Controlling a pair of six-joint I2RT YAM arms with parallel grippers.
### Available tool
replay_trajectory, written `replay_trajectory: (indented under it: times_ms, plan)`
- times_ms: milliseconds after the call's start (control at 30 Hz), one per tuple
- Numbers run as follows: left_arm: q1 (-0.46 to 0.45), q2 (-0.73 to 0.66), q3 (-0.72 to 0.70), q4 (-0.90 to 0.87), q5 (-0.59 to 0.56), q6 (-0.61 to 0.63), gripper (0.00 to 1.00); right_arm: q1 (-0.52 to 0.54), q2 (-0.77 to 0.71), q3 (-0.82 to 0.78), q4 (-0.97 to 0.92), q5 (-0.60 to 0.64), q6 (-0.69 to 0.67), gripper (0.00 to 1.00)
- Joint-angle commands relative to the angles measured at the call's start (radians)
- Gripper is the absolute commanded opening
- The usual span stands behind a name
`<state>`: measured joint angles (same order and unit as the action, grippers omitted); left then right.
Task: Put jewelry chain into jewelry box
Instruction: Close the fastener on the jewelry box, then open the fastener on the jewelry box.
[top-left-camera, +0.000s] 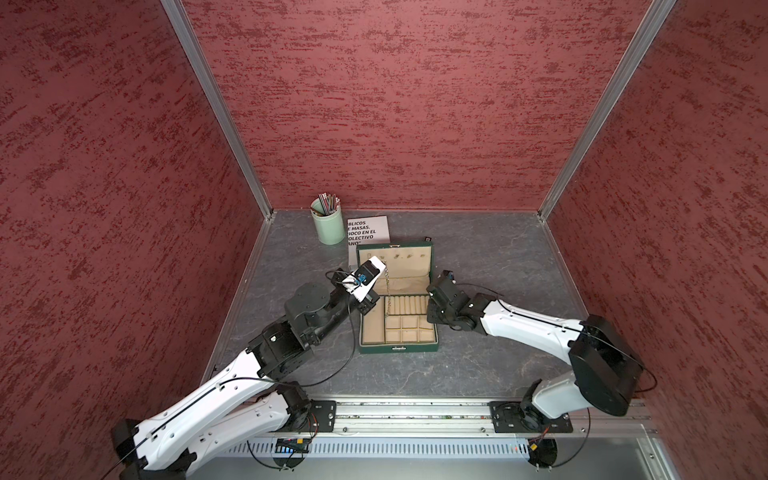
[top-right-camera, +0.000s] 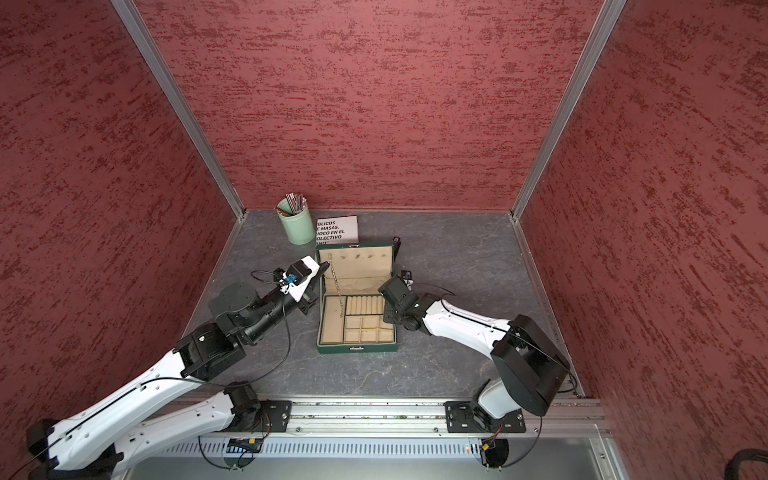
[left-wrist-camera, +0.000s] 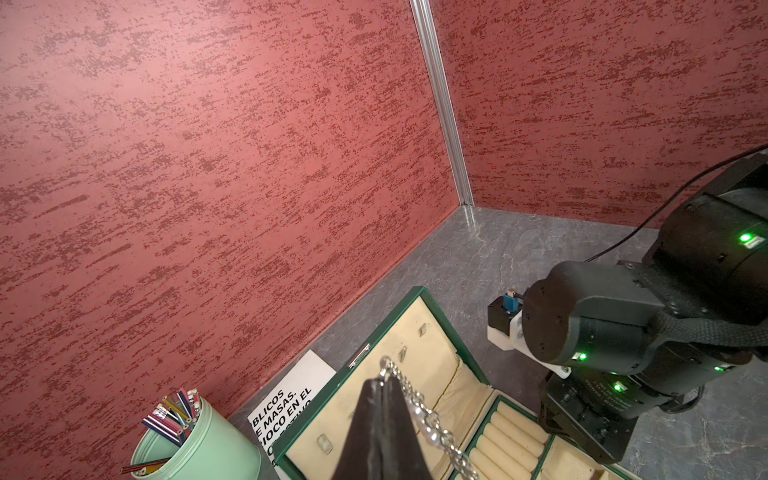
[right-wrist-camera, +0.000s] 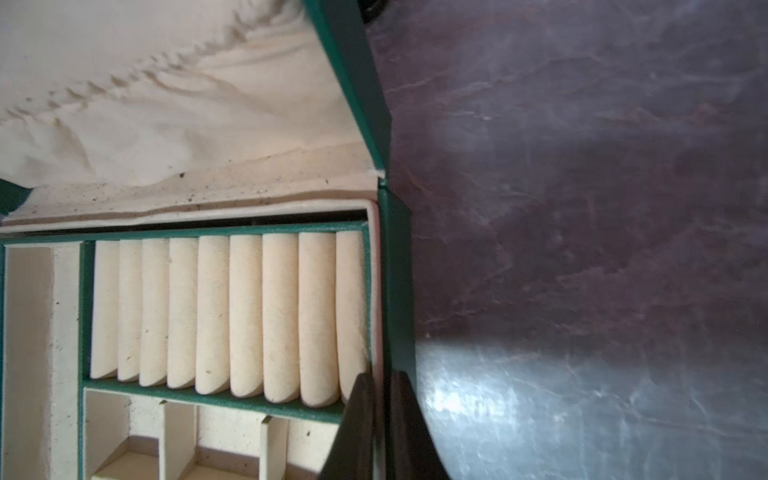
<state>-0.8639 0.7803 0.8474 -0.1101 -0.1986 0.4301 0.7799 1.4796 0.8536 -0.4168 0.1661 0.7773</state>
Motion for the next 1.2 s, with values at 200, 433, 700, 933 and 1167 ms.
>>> replay_trajectory:
  times_ms: [200, 433, 700, 933, 1167]
  plan:
    - [-0.001, 0.026, -0.002, 0.045, 0.027, -0.029, 0.0, -0.106, -0.151, -0.127, -0.162, 0.059, -0.034, 0.03]
    - [-0.001, 0.051, 0.005, 0.059, 0.039, -0.025, 0.0, -0.237, -0.259, -0.168, -0.224, 0.017, -0.127, 0.04]
    - [-0.001, 0.09, 0.037, 0.058, 0.061, -0.008, 0.0, -0.252, -0.412, -0.006, -0.343, -0.014, -0.177, 0.44]
    - [0.009, 0.132, 0.054, 0.093, 0.079, 0.013, 0.0, -0.251, -0.454, 0.079, -0.188, -0.238, 0.071, 0.62]
    - [0.013, 0.14, 0.027, 0.121, 0.096, -0.014, 0.0, -0.178, -0.398, -0.046, 0.191, -0.201, 0.503, 0.6]
